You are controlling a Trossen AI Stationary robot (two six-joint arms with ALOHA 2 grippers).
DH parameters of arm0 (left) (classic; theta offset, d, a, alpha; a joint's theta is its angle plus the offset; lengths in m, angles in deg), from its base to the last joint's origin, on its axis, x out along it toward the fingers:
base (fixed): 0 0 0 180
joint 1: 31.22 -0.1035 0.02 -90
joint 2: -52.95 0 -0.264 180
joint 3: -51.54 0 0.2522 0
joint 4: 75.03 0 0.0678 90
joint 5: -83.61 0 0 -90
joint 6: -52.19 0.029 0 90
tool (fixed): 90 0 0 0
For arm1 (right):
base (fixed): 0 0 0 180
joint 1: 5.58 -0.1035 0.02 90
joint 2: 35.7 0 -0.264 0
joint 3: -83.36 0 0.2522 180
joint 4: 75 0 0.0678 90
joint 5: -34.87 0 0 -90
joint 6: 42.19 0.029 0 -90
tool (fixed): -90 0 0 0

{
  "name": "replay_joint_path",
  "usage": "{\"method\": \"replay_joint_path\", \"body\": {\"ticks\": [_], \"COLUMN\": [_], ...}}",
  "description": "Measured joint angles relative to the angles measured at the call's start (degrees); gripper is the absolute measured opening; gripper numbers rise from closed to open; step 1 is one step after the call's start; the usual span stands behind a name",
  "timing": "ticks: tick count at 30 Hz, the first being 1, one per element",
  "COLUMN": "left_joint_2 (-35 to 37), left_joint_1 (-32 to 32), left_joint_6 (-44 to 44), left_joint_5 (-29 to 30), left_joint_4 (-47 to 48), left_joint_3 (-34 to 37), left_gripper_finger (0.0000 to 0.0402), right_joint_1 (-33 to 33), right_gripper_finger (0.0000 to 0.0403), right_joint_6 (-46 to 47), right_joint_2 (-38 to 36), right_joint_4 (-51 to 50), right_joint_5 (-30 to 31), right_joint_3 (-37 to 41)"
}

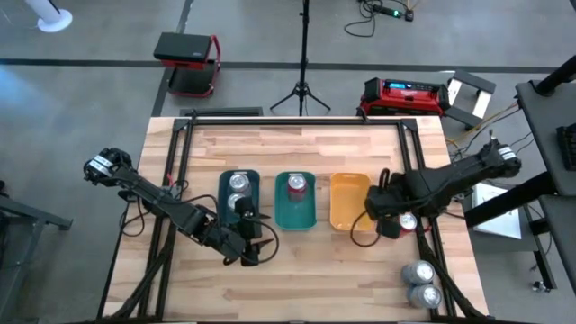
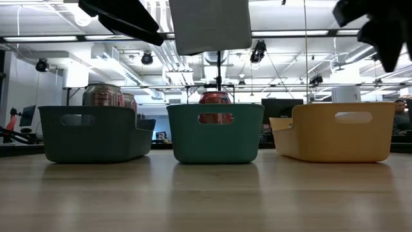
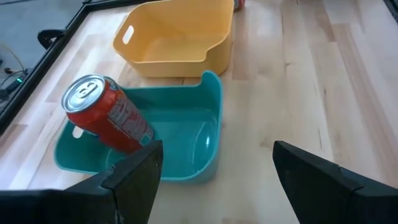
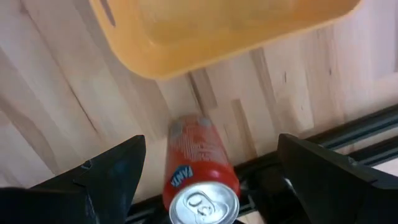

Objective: Sort soda cans
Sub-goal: Put the red soda can into the green bin

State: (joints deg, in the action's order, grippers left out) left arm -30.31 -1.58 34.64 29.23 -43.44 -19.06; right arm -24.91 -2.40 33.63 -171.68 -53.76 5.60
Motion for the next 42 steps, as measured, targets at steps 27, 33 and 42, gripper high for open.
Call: {"method": "replay_joint_path", "body": {"ticks": [27, 33, 42], "left_joint_2": [-4.01, -4.02, -4.02], "left_joint_1": [-2.23, -2.26, -2.26], "left_joint_6": [0.51, 0.53, 0.52], "left_joint_5": [-0.13, -0.22, -0.24], "left_joint_4": [-0.66, -0.72, -0.87], "left_joint_3": [-0.07, -0.42, -0.44], "left_gripper_finger": [0.0287, 0.0287, 0.0287], "right_joint_1": [-3.81, -3.80, -3.80], "right_gripper_finger": [0.0361, 0.0336, 0.0301], "right_joint_6": [10.66, 11.76, 13.21], "right_joint_2": [-4.30, -3.97, -3.84], "right_joint_4": [2.95, 2.51, 2.54], "right_joint_5": [-10.99, -10.32, -10.01], "right_joint_3": [17.56, 18.07, 15.82]}}
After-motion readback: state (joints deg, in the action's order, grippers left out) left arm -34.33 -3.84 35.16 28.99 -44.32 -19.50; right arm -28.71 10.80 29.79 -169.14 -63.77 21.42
